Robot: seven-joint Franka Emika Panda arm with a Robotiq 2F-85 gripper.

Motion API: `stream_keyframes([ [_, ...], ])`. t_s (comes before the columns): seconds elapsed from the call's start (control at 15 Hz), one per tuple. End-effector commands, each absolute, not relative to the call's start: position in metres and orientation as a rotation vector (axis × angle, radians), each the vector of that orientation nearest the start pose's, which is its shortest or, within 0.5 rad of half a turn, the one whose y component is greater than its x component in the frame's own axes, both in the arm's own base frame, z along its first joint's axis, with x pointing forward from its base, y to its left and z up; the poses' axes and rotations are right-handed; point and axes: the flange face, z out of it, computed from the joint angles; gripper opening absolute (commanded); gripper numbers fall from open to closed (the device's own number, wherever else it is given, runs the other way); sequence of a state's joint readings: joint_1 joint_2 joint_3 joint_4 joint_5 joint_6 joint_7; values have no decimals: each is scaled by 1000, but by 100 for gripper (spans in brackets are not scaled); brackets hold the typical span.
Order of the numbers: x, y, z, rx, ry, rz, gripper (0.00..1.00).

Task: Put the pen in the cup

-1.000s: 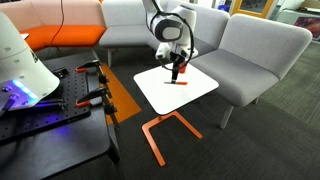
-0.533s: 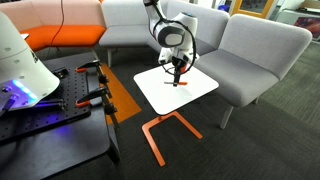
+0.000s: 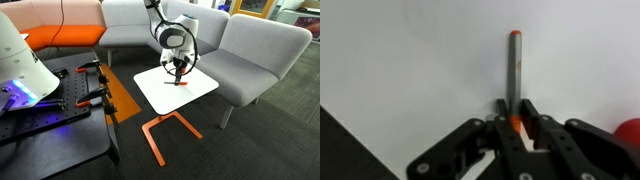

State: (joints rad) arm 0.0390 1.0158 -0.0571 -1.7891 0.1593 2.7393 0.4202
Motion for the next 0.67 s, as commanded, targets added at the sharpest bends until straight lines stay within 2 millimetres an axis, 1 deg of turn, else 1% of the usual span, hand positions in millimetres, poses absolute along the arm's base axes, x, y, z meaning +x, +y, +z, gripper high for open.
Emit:
stream_keyframes([
  [0.0, 602, -20, -19, -3043, 861, 89, 0],
  [0.13, 604, -21, -19, -3053, 864, 51, 4],
  [0.2, 606, -22, -19, -3061, 851, 11, 4],
  [0.27, 606, -23, 7, -3058, 881, -75, 4],
  [0.4, 609, -26, 31, -3078, 783, -189, 4],
  [0.6, 609, -24, 78, -3107, 542, -337, 4],
])
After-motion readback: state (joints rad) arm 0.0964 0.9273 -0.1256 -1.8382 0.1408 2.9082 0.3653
